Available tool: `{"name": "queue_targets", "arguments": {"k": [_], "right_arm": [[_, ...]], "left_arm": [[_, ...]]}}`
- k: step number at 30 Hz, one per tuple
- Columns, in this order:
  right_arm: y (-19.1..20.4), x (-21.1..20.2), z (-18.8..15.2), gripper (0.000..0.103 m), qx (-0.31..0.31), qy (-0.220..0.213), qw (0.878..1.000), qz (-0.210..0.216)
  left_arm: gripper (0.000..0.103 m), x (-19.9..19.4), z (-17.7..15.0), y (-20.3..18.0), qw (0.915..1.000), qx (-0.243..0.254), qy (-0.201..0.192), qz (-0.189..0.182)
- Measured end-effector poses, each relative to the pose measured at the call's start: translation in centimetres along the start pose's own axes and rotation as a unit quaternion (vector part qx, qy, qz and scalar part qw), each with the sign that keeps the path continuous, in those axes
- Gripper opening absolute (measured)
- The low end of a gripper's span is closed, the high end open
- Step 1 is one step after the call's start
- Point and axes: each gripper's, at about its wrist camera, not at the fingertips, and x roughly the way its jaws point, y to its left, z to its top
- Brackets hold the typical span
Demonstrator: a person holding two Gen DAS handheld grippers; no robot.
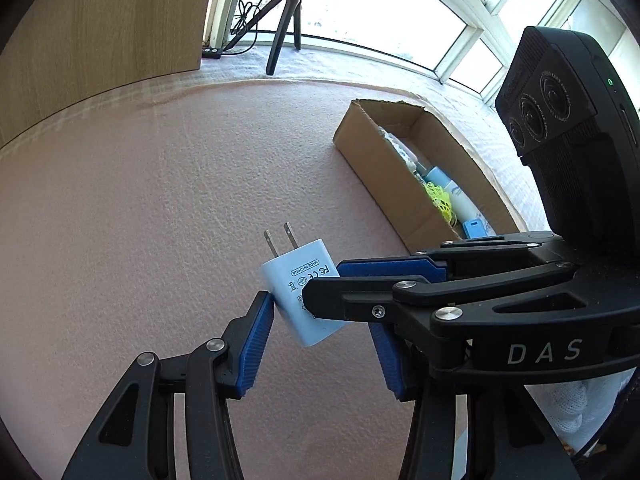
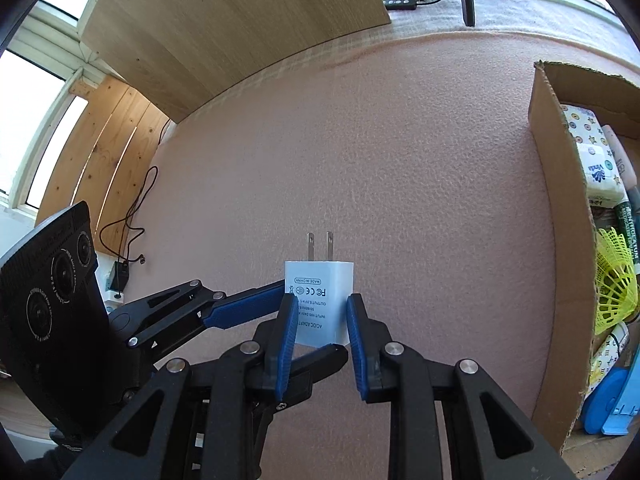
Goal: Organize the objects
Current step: 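Carry the charger over the box with the left gripper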
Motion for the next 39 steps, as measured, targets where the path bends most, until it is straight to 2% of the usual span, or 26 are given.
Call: {"name": "queue_targets", "arguments": {"k": [7,12,19,27,39], "right_arm": [[-2.8,-6.3,-1.4,0.023,0.030,-0.057,0.998,-0.025],[-5.1,-9.8,-3.3,0.023,0.053,-0.091,0.993,-0.058],[-9.5,-12.1,-5.4,0.023,0.096,-0.106,0.987,-0.074],[-12.8,-13.3,-6.8,0.023,0.117,-0.116,0.984,-0.075],[-14.2,-13.3,-6.3,0.023,0.116,-0.117,0.984,-0.072]], "left_arm": [[0.052,0.8,2.7,-6.6,0.9978,0.057,-0.006,-0.033],[0.052,1.9,3.1,-11.4,0.9937,0.092,0.002,-0.065],[0.052,5.0,3.1,-16.2,0.9881,0.122,0.032,-0.087],[0.052,7.3,3.6,-18.4,0.9855,0.143,0.048,-0.077],[0.051,8.7,4.4,-18.9,0.9849,0.152,0.055,-0.061]]}}
